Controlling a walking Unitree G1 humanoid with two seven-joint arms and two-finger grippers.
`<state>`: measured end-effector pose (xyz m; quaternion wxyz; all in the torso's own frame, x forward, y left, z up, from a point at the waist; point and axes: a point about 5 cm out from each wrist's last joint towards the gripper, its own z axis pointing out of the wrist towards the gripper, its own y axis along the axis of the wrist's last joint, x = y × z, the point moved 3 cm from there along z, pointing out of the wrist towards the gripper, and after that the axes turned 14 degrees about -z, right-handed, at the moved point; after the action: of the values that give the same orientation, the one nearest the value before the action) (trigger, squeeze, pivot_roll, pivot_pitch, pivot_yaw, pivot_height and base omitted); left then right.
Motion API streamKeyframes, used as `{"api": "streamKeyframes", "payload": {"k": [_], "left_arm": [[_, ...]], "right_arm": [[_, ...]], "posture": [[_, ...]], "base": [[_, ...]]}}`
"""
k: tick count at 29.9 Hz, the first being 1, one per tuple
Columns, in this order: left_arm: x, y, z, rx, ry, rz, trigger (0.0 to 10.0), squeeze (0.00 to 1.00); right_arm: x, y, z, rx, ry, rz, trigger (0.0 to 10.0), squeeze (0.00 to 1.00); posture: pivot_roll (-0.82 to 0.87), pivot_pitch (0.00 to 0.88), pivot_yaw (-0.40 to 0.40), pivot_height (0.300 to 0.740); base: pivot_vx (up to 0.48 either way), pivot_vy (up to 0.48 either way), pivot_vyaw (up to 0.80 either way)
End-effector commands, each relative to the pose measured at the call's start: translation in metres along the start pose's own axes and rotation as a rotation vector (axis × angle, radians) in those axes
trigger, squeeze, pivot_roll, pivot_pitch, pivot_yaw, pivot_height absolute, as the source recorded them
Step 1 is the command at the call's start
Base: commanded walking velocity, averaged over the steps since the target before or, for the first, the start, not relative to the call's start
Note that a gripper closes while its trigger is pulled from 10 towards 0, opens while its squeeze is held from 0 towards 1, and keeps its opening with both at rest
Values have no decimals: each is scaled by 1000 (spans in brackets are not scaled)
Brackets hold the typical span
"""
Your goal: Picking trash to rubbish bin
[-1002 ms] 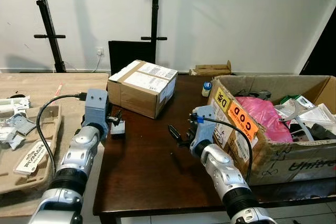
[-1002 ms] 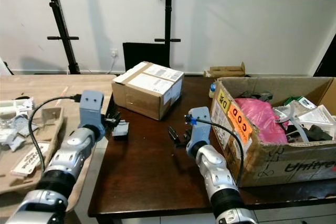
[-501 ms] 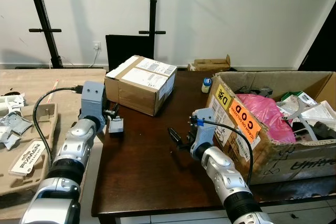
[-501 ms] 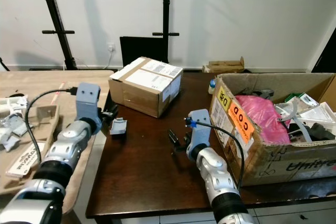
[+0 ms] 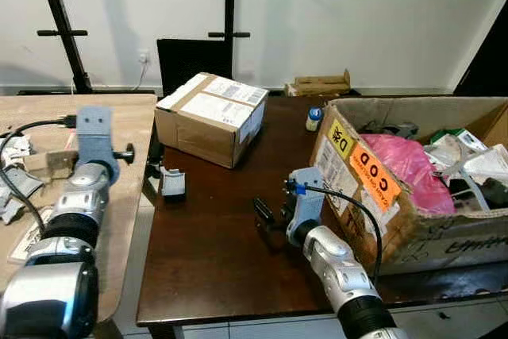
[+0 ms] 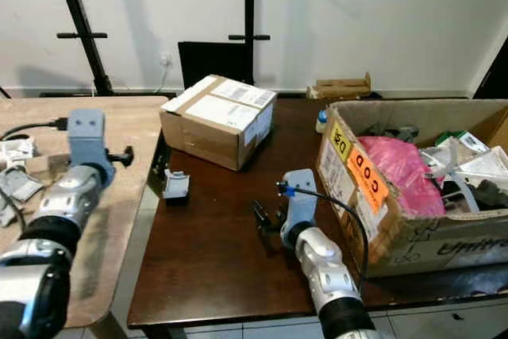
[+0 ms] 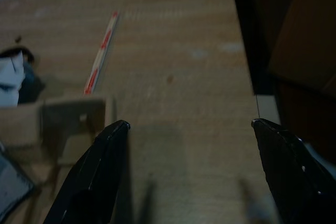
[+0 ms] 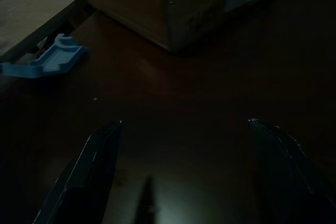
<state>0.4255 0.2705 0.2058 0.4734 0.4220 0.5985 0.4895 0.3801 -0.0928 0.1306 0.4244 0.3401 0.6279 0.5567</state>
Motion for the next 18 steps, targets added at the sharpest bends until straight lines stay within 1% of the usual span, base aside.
{"api": "streamKeyframes", "payload": {"k": [1,2,3,6,7,8,9,11,13,14,15,17,18], "left_arm": [[-2,6,1,0,-52,6,10000,0],[-2,6,1,0,-52,6,10000,0],[-20,1,2,37,-168,-4,10000,0],[-44,-1,1,64,-300,-41,10000,0],[-51,-2,1,76,-331,-40,10000,0],[-51,-2,1,76,-331,-40,10000,0],[-58,-4,1,90,-357,-25,10000,0],[-78,-10,0,136,-417,79,10000,0],[-89,-12,0,163,-431,162,10000,0],[-91,-11,0,168,-429,188,10000,0],[-91,-11,0,168,-429,188,10000,0],[-98,-6,2,181,-408,224,10000,0],[-105,2,3,180,-405,210,10000,0]], "right_arm": [[0,-4,-2,18,0,-2,10000,0],[0,-4,-2,18,0,-2,10000,0],[1,-3,-2,18,3,-3,10000,0],[2,-2,-1,17,6,-6,10000,0],[2,-2,-1,17,7,-6,10000,0],[2,-2,-1,17,7,-6,10000,0],[2,-2,-1,18,7,-6,10000,0],[1,-1,-1,18,5,-7,10000,0],[-1,0,-2,17,3,-8,10000,0],[-1,0,-1,17,3,-8,10000,0],[-1,0,-1,17,3,-8,10000,0],[-3,1,-2,17,1,-8,10000,0],[-4,1,-2,18,0,-8,10000,0]], "posture": [[35,146,-41,740],[35,146,-41,740],[32,152,-41,740],[30,155,-41,740],[27,156,-41,740],[27,156,-41,740],[26,156,-42,740],[20,158,-44,740],[20,159,-47,740],[19,159,-47,740],[19,159,-47,740],[20,161,-49,740],[21,161,-52,740]], "base": [[0,0,0],[0,0,0],[0,0,0],[0,0,0],[0,0,0],[0,0,0],[0,0,0],[0,0,0],[0,0,0],[0,0,0],[0,0,0],[0,0,0],[0,0,0]]}}
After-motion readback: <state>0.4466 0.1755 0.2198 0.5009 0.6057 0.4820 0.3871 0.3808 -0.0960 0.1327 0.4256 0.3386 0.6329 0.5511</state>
